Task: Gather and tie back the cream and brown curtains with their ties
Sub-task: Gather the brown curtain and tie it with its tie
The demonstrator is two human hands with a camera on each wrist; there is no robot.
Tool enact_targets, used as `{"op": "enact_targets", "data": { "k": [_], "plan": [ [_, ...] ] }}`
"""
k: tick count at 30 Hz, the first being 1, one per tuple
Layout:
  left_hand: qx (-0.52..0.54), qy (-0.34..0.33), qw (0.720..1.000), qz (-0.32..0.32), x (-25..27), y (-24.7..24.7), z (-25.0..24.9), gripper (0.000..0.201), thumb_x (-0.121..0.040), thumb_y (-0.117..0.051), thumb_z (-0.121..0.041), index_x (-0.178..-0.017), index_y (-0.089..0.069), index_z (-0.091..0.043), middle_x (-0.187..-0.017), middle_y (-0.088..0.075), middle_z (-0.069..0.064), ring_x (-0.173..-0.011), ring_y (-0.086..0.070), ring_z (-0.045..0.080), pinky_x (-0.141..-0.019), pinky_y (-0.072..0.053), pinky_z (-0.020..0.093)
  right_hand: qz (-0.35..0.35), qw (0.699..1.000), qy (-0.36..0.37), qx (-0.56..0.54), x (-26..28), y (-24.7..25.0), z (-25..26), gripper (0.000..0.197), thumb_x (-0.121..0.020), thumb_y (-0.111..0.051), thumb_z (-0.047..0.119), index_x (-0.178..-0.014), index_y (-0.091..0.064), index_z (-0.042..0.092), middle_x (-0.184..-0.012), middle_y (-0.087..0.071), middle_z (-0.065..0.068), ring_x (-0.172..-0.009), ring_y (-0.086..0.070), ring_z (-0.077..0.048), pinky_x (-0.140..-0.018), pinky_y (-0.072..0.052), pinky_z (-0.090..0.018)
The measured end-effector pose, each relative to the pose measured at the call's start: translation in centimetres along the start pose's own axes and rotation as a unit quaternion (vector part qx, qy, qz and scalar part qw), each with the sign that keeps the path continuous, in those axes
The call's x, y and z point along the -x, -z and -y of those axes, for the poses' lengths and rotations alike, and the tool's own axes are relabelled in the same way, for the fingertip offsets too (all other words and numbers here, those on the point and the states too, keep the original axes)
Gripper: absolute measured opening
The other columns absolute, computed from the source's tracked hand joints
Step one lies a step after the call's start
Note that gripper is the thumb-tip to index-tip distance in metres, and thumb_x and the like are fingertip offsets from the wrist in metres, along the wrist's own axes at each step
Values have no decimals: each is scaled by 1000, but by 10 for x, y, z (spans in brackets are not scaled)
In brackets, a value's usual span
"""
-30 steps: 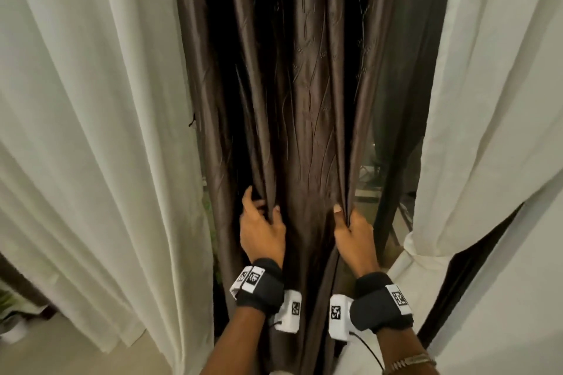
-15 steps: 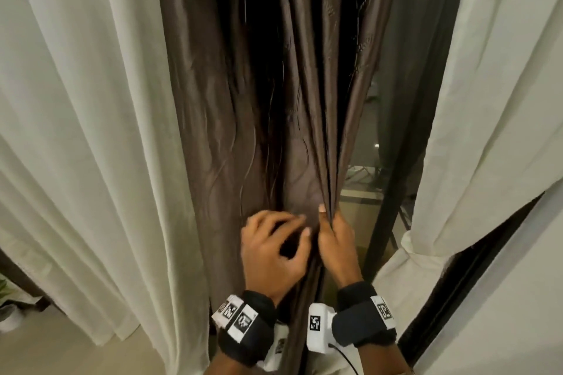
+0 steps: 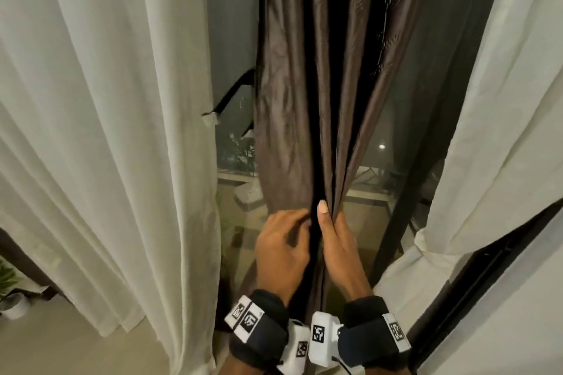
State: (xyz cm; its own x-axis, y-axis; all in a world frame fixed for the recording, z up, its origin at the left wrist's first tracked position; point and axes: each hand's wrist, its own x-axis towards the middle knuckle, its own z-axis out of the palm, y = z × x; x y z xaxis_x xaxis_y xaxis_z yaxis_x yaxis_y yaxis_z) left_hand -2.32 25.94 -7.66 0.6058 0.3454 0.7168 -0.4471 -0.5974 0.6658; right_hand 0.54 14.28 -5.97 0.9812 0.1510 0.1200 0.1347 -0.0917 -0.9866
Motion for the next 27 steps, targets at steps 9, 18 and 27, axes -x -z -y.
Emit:
{"op": "enact_targets", "data": {
  "k": [9,18,27],
  "plan": [
    [116,62,989,68,-15,27,7,28,-93,-73,-3,-110,-78,-25,-103,-77,-12,-101,-72,12,-92,-58,43,-58,994,3,89,-7,0,12,28,-109,-44,46,-123,-65,33,-106,-68,16,-103,-65,-2,-97,-52,-33],
    [219,140,963,66,-181,63,-23,105,-77,-70,-72,-162,-14,-47,-168,-32,1,-153,-35,16,-123,-34,40,-45,964,43,259,-23,-9,-1,36,-110,-46,25,-144,-56,21,-133,-64,1,-124,-61,-12,-115,-46,-32],
    [240,107,941,212,-203,26,-32,36,-101,-64,-11,-137,-61,-16,-127,-75,-4,-122,-69,15,-107,-55,38,58,945,167,274,-30,-15,41,59,-102,-62,38,-157,-40,46,-174,3,20,-158,-20,-3,-124,-14,-17]
  ]
}}
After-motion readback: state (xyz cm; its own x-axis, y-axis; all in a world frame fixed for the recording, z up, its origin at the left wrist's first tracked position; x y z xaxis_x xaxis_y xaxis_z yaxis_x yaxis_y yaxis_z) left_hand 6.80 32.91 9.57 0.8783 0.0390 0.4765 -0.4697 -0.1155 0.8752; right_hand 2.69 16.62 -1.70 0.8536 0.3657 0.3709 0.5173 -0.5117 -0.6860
